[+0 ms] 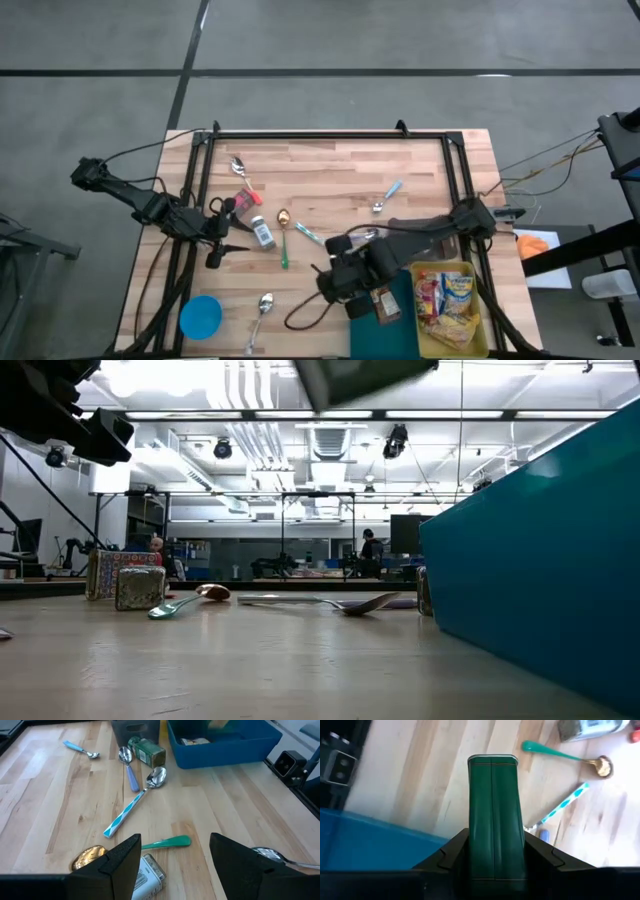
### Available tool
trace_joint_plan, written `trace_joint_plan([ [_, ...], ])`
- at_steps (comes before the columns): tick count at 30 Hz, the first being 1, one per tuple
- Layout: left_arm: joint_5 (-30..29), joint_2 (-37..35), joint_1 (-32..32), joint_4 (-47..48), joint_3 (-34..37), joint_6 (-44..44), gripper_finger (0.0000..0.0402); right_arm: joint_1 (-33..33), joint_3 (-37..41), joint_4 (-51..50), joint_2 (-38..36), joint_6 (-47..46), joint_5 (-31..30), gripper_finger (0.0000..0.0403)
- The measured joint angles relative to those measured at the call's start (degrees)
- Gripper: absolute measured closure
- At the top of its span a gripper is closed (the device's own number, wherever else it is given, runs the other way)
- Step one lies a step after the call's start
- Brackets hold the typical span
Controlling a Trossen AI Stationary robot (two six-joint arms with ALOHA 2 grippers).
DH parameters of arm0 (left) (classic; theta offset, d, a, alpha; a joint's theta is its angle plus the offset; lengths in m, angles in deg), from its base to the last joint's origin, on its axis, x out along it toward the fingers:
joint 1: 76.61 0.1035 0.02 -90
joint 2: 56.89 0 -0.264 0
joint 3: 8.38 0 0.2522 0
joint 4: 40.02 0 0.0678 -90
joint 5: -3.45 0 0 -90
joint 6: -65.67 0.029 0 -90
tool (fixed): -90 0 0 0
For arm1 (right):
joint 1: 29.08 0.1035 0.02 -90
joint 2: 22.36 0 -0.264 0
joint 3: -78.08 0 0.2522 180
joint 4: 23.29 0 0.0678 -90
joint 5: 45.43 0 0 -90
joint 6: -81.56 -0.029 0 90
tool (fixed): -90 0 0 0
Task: Pick & Place Food Item
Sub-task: Put the black seasoning can into the blue bin
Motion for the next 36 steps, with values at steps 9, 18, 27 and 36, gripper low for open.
trace_joint_plan([
  [9,0.0,0.0,0.0,0.2,0.0,0.0,0.0161,5.1,0.3,-5.8,-2.0,-12.8,-5.2,0.0266],
  [18,0.0,0.0,0.0,0.1,0.0,0.0,0.0161,8.6,7.2,-7.3,-4.5,-26.6,-9.4,0.0266],
  [27,0.0,0.0,0.0,0.2,0.0,0.0,0.0161,12.2,21.0,2.0,-9.6,-34.2,-13.1,0.0266],
  [36,0.0,0.0,0.0,0.2,0.0,0.0,0.0161,12.9,39.4,17.3,-15.1,-39.4,-13.3,0.0266],
])
